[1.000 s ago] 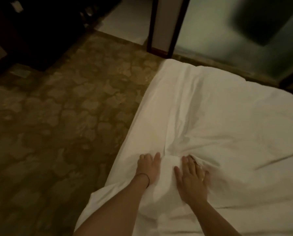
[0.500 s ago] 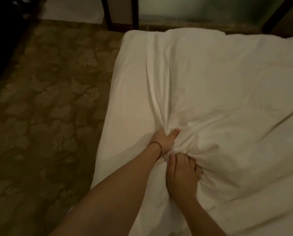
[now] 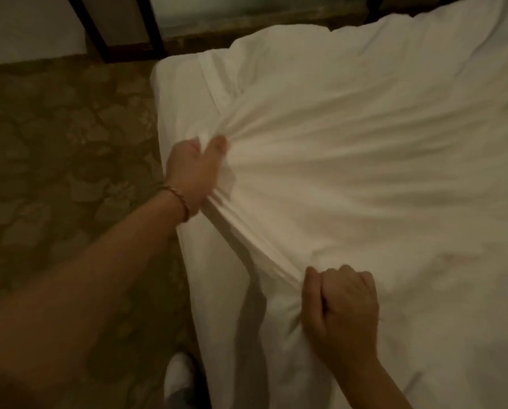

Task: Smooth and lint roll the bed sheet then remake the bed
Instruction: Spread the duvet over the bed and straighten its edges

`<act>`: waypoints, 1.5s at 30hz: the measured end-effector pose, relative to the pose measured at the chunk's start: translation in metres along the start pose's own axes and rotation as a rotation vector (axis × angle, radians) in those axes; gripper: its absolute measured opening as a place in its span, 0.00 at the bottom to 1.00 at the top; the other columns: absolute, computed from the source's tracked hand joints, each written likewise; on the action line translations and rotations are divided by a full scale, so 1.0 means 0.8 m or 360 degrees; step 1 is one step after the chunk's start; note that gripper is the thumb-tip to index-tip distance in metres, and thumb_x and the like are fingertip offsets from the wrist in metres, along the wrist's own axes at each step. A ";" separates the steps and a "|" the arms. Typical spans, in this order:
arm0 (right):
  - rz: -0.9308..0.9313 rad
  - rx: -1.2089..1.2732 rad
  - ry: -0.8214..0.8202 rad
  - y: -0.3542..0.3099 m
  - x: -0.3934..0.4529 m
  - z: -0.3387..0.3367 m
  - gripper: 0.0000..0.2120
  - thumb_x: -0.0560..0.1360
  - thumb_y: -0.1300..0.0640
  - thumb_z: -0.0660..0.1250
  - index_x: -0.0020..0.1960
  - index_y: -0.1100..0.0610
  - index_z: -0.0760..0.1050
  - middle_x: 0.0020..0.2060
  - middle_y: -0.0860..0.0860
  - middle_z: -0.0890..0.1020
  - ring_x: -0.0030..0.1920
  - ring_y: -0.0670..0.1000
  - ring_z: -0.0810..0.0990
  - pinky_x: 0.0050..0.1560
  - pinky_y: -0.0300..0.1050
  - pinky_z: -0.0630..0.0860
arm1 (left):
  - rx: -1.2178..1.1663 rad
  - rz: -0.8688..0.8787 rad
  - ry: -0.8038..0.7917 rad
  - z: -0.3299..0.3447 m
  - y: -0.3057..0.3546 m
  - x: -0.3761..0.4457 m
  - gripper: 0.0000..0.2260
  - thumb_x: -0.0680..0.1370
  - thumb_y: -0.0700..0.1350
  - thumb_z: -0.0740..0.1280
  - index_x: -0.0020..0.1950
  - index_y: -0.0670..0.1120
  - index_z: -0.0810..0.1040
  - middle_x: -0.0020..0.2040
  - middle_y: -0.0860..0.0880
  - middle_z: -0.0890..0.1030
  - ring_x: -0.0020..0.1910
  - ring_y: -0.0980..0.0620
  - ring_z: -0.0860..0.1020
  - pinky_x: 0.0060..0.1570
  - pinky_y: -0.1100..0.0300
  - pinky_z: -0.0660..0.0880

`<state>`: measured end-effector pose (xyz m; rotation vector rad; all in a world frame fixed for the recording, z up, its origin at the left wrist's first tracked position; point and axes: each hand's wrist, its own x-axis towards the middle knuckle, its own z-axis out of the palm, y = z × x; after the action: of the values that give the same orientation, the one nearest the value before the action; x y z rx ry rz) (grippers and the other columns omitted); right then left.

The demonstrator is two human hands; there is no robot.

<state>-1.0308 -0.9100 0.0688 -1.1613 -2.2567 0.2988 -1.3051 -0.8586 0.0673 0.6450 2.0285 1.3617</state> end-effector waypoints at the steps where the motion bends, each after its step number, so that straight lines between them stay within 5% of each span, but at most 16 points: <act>1: -0.0011 0.0013 -0.0011 -0.015 0.002 0.013 0.20 0.81 0.52 0.57 0.30 0.54 0.62 0.26 0.49 0.64 0.29 0.52 0.63 0.34 0.49 0.64 | 0.0092 0.0054 0.0107 -0.018 -0.003 0.021 0.18 0.77 0.58 0.69 0.46 0.41 0.81 0.42 0.50 0.80 0.40 0.53 0.78 0.40 0.60 0.74; 4: 0.0368 -0.0116 -0.0351 -0.034 -0.005 0.074 0.20 0.79 0.39 0.53 0.48 0.54 0.73 0.46 0.50 0.75 0.48 0.53 0.72 0.49 0.51 0.71 | 0.0307 -0.0164 0.0296 -0.031 -0.044 0.043 0.22 0.78 0.57 0.70 0.57 0.38 0.79 0.49 0.47 0.78 0.48 0.50 0.78 0.44 0.61 0.70; 6: 0.0663 -0.0153 -0.0655 -0.025 -0.023 0.112 0.32 0.77 0.33 0.47 0.66 0.55 0.69 0.65 0.54 0.70 0.65 0.56 0.67 0.65 0.54 0.66 | 0.0211 -0.0507 0.0170 -0.015 -0.076 0.015 0.31 0.75 0.62 0.71 0.69 0.42 0.72 0.62 0.46 0.77 0.62 0.44 0.76 0.58 0.55 0.73; 8: 0.0727 -0.0245 -0.0703 -0.013 -0.039 0.135 0.35 0.77 0.33 0.47 0.72 0.57 0.65 0.69 0.57 0.68 0.69 0.59 0.64 0.69 0.55 0.63 | 0.0110 -0.0688 -0.0011 0.006 -0.105 -0.033 0.41 0.68 0.68 0.73 0.73 0.46 0.67 0.66 0.48 0.75 0.65 0.44 0.74 0.66 0.48 0.72; 14: 0.0774 -0.0553 -0.0522 -0.009 -0.064 0.120 0.33 0.77 0.35 0.50 0.67 0.59 0.71 0.60 0.60 0.75 0.62 0.63 0.71 0.64 0.58 0.65 | 0.0328 -0.0696 0.0084 0.031 -0.139 -0.117 0.51 0.61 0.74 0.73 0.75 0.46 0.66 0.70 0.47 0.71 0.69 0.44 0.71 0.70 0.47 0.69; 16: 0.0831 -0.0578 -0.0541 -0.015 -0.087 0.112 0.34 0.77 0.35 0.50 0.67 0.60 0.72 0.59 0.60 0.76 0.60 0.63 0.72 0.62 0.60 0.66 | 0.0328 -0.0783 0.0203 0.038 -0.142 -0.140 0.47 0.63 0.71 0.74 0.72 0.45 0.67 0.69 0.46 0.70 0.69 0.44 0.69 0.70 0.47 0.68; 19: 0.0870 -0.0587 -0.0659 -0.015 -0.103 0.119 0.32 0.78 0.37 0.47 0.64 0.60 0.73 0.55 0.59 0.77 0.56 0.62 0.73 0.62 0.61 0.67 | -0.0178 -0.0936 0.0285 0.058 -0.145 -0.176 0.38 0.65 0.66 0.77 0.66 0.47 0.69 0.62 0.49 0.76 0.59 0.48 0.77 0.63 0.49 0.76; 23: 0.0921 -0.0585 -0.0782 -0.007 -0.086 0.137 0.27 0.79 0.36 0.45 0.49 0.56 0.72 0.46 0.57 0.77 0.49 0.60 0.73 0.51 0.56 0.67 | -0.0196 -0.0988 0.0243 0.073 -0.150 -0.191 0.25 0.68 0.65 0.76 0.54 0.48 0.78 0.49 0.52 0.83 0.47 0.52 0.82 0.51 0.56 0.80; 26: 0.0967 -0.0479 -0.0950 0.001 -0.065 0.124 0.34 0.79 0.35 0.36 0.46 0.53 0.76 0.44 0.54 0.82 0.48 0.59 0.77 0.51 0.53 0.70 | -0.0186 -0.1015 0.0064 0.069 -0.146 -0.183 0.15 0.74 0.61 0.73 0.45 0.49 0.82 0.45 0.50 0.85 0.42 0.54 0.82 0.42 0.62 0.77; 28: 0.0987 -0.0344 -0.0877 -0.002 -0.043 0.102 0.41 0.77 0.33 0.30 0.45 0.52 0.78 0.42 0.52 0.83 0.44 0.56 0.80 0.48 0.49 0.72 | -0.0193 -0.1022 0.0035 0.058 -0.133 -0.179 0.13 0.76 0.58 0.71 0.45 0.49 0.82 0.44 0.49 0.85 0.42 0.53 0.82 0.45 0.59 0.79; 33: 0.0544 -0.0411 -0.0254 -0.059 -0.020 0.057 0.34 0.82 0.37 0.40 0.30 0.54 0.69 0.25 0.52 0.76 0.28 0.57 0.76 0.30 0.47 0.71 | -0.0304 -0.0541 0.0283 -0.025 -0.082 -0.181 0.09 0.77 0.50 0.73 0.39 0.48 0.81 0.34 0.58 0.83 0.35 0.64 0.80 0.37 0.65 0.78; 35: 0.0370 -0.0343 -0.0074 -0.068 -0.021 0.077 0.29 0.83 0.42 0.46 0.30 0.53 0.68 0.26 0.52 0.75 0.29 0.57 0.74 0.32 0.48 0.70 | -0.0189 -0.0316 0.0430 -0.048 -0.085 -0.176 0.10 0.78 0.49 0.72 0.37 0.49 0.80 0.33 0.59 0.80 0.31 0.66 0.77 0.34 0.71 0.74; 37: 0.0446 -0.0241 -0.0295 -0.057 -0.026 0.109 0.25 0.83 0.42 0.47 0.35 0.53 0.69 0.32 0.53 0.77 0.37 0.58 0.76 0.43 0.52 0.72 | -0.0083 -0.0351 0.0465 -0.041 -0.106 -0.165 0.07 0.77 0.48 0.73 0.43 0.47 0.81 0.37 0.56 0.79 0.34 0.64 0.77 0.34 0.73 0.73; 39: 0.0605 -0.0269 -0.0607 -0.036 -0.049 0.142 0.22 0.82 0.41 0.47 0.41 0.53 0.70 0.41 0.53 0.77 0.47 0.59 0.76 0.53 0.55 0.70 | -0.0060 -0.0630 0.0504 -0.022 -0.139 -0.152 0.16 0.72 0.53 0.78 0.51 0.45 0.78 0.43 0.52 0.79 0.44 0.54 0.80 0.41 0.65 0.75; 42: 0.0576 -0.0403 -0.0700 -0.020 -0.081 0.164 0.15 0.79 0.42 0.53 0.45 0.52 0.70 0.45 0.53 0.75 0.50 0.59 0.74 0.54 0.55 0.69 | -0.0289 -0.1082 0.0469 -0.009 -0.158 -0.158 0.42 0.54 0.64 0.83 0.60 0.45 0.74 0.54 0.52 0.78 0.51 0.49 0.78 0.52 0.54 0.77; 45: 0.0540 -0.0307 -0.0567 -0.029 -0.086 0.162 0.15 0.79 0.43 0.51 0.48 0.52 0.70 0.47 0.52 0.75 0.50 0.58 0.73 0.55 0.54 0.69 | -0.0228 -0.1003 0.0314 0.002 -0.161 -0.176 0.38 0.60 0.57 0.84 0.64 0.44 0.74 0.57 0.52 0.78 0.54 0.51 0.77 0.53 0.60 0.73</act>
<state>-1.0909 -0.9706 -0.0525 -1.7142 -2.4214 0.4594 -1.2138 -0.9991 -0.0235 -0.1988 2.0112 1.1919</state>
